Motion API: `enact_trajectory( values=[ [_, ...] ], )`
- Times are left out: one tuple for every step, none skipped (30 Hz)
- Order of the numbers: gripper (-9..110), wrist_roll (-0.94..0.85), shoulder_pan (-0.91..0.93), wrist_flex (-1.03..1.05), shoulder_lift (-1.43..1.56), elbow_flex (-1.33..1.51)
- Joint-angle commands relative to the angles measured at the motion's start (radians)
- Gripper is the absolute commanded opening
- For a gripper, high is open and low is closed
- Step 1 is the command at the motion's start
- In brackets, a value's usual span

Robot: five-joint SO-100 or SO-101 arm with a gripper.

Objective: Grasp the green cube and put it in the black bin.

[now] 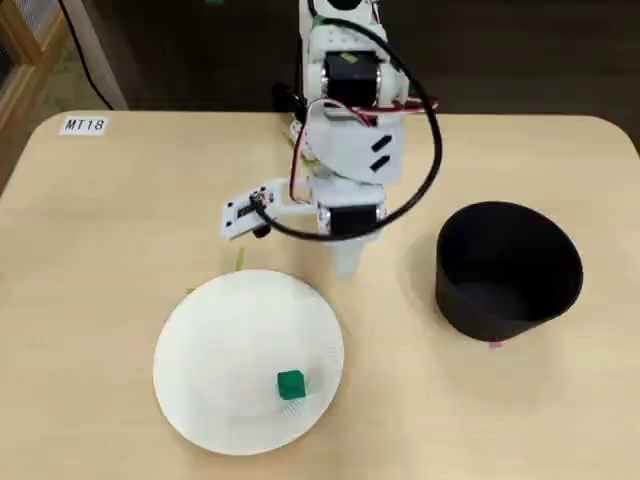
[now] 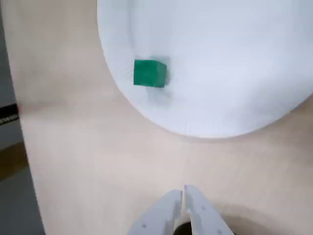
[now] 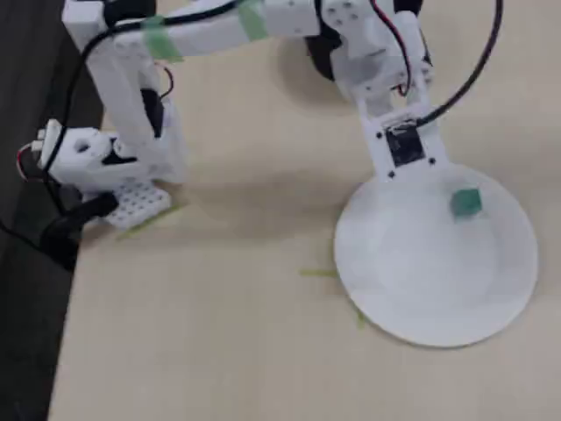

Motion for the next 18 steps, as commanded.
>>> enact_trajectory(
  values=[
    [0,-0.069,0.032,0.064,-0.120,-0.196],
    [0,-0.091,0.043,0.087,-0.161,-0.242],
    [0,-0.109,0.055,0.107,-0.198,-0.285],
    [0,-0.121,0.067,0.123,-0.227,-0.322],
    [0,-0.127,0.080,0.133,-0.249,-0.351],
    [0,-0.135,0.091,0.141,-0.264,-0.376],
    [0,-0.141,0.101,0.146,-0.276,-0.396],
    [0,-0.146,0.109,0.147,-0.288,-0.416],
    [0,-0.153,0.112,0.150,-0.302,-0.439],
    [0,-0.163,0.114,0.156,-0.322,-0.468],
    [0,-0.169,0.114,0.173,-0.350,-0.512],
    [0,-0.172,0.114,0.199,-0.388,-0.571],
    [0,-0.166,0.114,0.224,-0.426,-0.632],
    [0,-0.164,0.114,0.244,-0.465,-0.693],
    [0,-0.163,0.110,0.265,-0.502,-0.755],
    [1,-0.161,0.109,0.293,-0.540,-0.824],
    [4,-0.170,0.106,0.327,-0.581,-0.900],
    [8,-0.179,0.101,0.362,-0.626,-0.982]
  ],
)
